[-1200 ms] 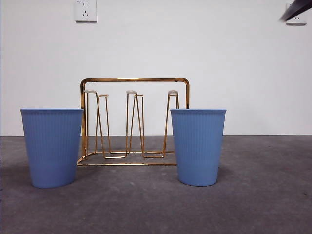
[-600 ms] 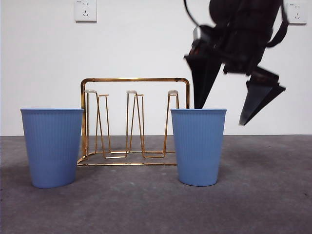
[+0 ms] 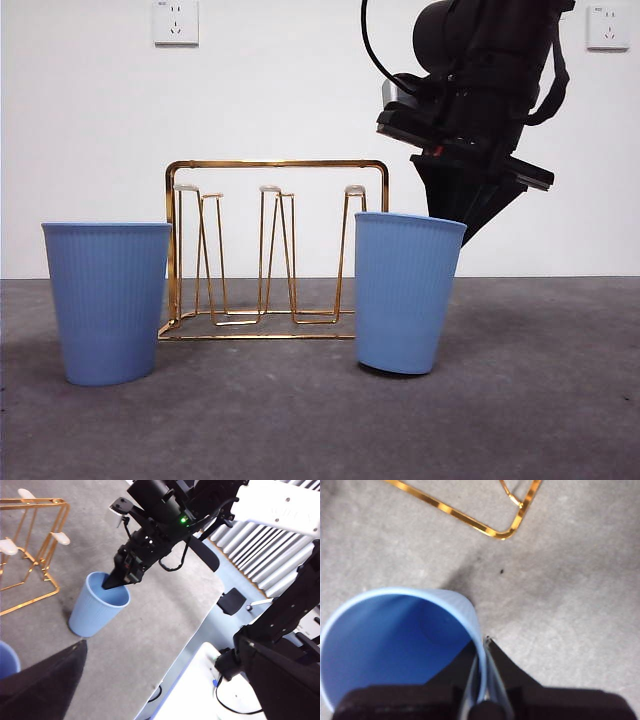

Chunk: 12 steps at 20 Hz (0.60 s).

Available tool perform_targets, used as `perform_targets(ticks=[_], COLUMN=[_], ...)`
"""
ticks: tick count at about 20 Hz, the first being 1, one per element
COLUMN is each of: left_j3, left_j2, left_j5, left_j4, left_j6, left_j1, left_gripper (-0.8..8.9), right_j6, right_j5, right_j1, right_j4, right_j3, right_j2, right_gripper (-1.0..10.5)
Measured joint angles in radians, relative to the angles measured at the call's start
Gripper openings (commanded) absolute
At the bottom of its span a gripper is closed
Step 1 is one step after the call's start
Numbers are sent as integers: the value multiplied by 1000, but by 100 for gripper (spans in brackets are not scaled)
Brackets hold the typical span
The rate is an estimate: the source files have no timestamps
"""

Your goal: Pick up cup 1,put cup 1 in the cup rack,pick up cup 2,put cup 2 in the cup rack

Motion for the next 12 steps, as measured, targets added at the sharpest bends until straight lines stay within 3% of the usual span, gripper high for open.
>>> perform_targets(ticks=[6, 9, 12], left_j3=[0, 0, 0], left_j2=[52, 97, 164], left_j5=[1, 0, -16], left_j4=[257, 506, 789], left_j6=[-175, -343, -521], left_j1=[-59, -114, -176], left_gripper=[692, 692, 692], right_j6=[-45, -58, -51], right_j5=[0, -23, -53], right_j1=[0, 0, 0], right_j4=[-73, -48, 97], right_j3=[11, 77, 138], right_j2=[-88, -299, -518], right_gripper=[-11, -11, -11])
